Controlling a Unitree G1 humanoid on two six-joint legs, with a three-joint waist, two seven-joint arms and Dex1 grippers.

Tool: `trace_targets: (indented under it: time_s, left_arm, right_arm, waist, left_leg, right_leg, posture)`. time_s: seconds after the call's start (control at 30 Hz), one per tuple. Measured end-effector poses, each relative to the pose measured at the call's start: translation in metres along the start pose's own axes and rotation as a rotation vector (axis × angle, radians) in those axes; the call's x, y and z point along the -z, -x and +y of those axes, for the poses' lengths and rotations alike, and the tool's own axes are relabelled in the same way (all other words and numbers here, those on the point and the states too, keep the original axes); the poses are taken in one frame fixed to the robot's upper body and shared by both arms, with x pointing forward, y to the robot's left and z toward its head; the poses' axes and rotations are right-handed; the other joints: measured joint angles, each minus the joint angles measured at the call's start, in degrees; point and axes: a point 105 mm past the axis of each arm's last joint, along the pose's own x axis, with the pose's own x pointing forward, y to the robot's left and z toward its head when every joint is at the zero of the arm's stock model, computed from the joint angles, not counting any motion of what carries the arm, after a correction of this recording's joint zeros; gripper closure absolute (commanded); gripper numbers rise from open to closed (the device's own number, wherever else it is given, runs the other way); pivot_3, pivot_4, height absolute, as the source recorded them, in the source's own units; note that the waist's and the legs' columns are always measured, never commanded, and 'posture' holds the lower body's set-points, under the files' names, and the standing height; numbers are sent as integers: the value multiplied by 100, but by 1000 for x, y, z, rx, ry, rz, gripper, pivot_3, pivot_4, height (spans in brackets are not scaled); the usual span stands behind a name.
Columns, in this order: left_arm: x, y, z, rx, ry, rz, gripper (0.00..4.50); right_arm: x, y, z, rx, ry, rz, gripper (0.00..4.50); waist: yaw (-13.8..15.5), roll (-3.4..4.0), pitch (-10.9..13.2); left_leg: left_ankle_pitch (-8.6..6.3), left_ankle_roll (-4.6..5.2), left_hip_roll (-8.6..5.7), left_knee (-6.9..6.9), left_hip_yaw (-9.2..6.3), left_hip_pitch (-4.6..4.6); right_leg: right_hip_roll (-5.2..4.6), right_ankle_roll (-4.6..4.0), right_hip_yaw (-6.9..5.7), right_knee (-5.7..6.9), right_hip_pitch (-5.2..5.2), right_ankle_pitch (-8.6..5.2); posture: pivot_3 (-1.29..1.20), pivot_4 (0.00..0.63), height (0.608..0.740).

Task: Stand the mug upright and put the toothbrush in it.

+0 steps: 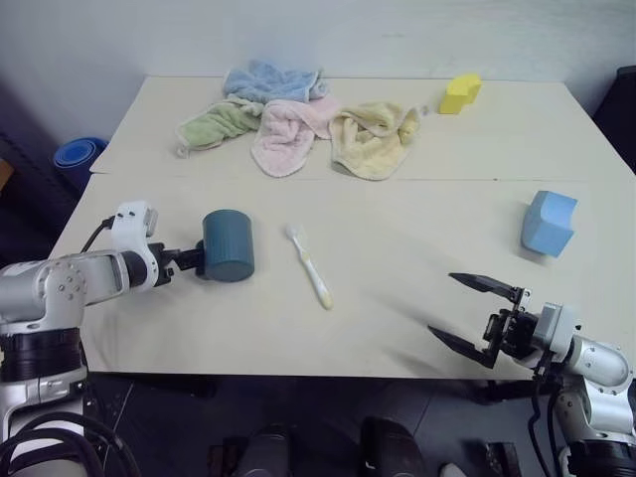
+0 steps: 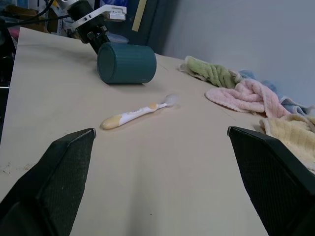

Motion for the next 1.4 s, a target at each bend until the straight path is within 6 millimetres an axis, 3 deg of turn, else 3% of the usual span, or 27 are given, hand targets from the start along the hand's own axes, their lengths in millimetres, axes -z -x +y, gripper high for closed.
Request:
trace_targets:
  time_s: [0.37,0.5,0.63,0.73,0.8,0.83,0.9,0.97,1.07,1.13,1.4]
  left_arm:
    - [-4,-22,-21,102,-27,17,4437]
    - [-6,-26,-32,174,28,-22,4473]
    - [-18,-28,-44,294,87,-198,4473]
    - [-52,-1,-75,497,0,-455,4473]
    - [-64,13,-95,589,-69,-538,4473]
    - [-65,14,-108,643,-109,-558,4473]
    - [-65,14,-115,673,-125,-572,4473]
    - [-68,-8,-172,767,-242,-731,4473]
    - [-56,-36,-222,777,-439,-832,4473]
    - [-50,-53,-244,733,-547,-901,4473]
    - [-14,-80,-255,708,-711,-898,4473]
  right_arm:
    - [-7,-3,0,38,-9,-3,0]
    - [-9,-5,-2,44,-10,-5,0]
    - [-8,-4,-2,53,-19,2,0]
    - [-9,-1,-2,61,-8,31,0]
    - [-6,3,0,75,-21,44,0]
    - [-5,7,3,83,-30,58,0]
    - [-4,10,4,88,-34,66,0]
    - [-3,26,8,132,-35,121,0]
    - [-9,31,12,148,-10,132,0]
    - [-10,38,14,174,-1,153,0]
    - [-13,48,16,224,37,156,0]
  waist:
    - [69,12,-8]
    - [43,11,-7]
    - [22,-12,7]
    - [-27,-49,28]
    - [-23,-49,28]
    - [-19,-48,28]
    - [-12,-47,28]
    - [143,-57,28]
    - [136,-60,27]
    - [119,-61,27]
    - [-4,-63,29]
  left_leg:
    - [-1,2,-3,-10,-4,51]
    - [-1,2,0,-10,-4,50]
    - [-1,2,4,-8,-6,42]
    - [-1,2,7,-8,-10,26]
    - [-2,2,5,-11,-10,27]
    - [-2,2,5,-12,-9,28]
    - [-2,3,2,-13,-9,28]
    - [-2,9,-4,-5,-5,13]
    - [-2,21,-8,-6,17,0]
    - [-2,23,-5,-19,28,3]
    - [-1,28,1,-46,47,30]
  right_leg:
    - [-2,1,-1,-24,58,0]
    - [-1,1,-4,-25,57,0]
    - [0,1,-9,-29,54,0]
    - [1,1,-18,-36,45,1]
    - [0,2,-19,-38,47,1]
    - [0,2,-20,-39,47,1]
    - [-2,2,-20,-40,48,1]
    - [-1,8,-27,-99,70,4]
    - [-1,10,-26,-116,62,5]
    - [-1,10,-30,-121,55,6]
    - [-3,12,-34,-112,53,7]
  posture:
    - [0,150,740]
    - [0,150,740]
    - [0,150,740]
    - [0,150,740]
    - [0,150,740]
    - [0,150,740]
    - [0,150,740]
    - [0,150,740]
    - [0,150,740]
    - [0,150,740]
    - [0,150,740]
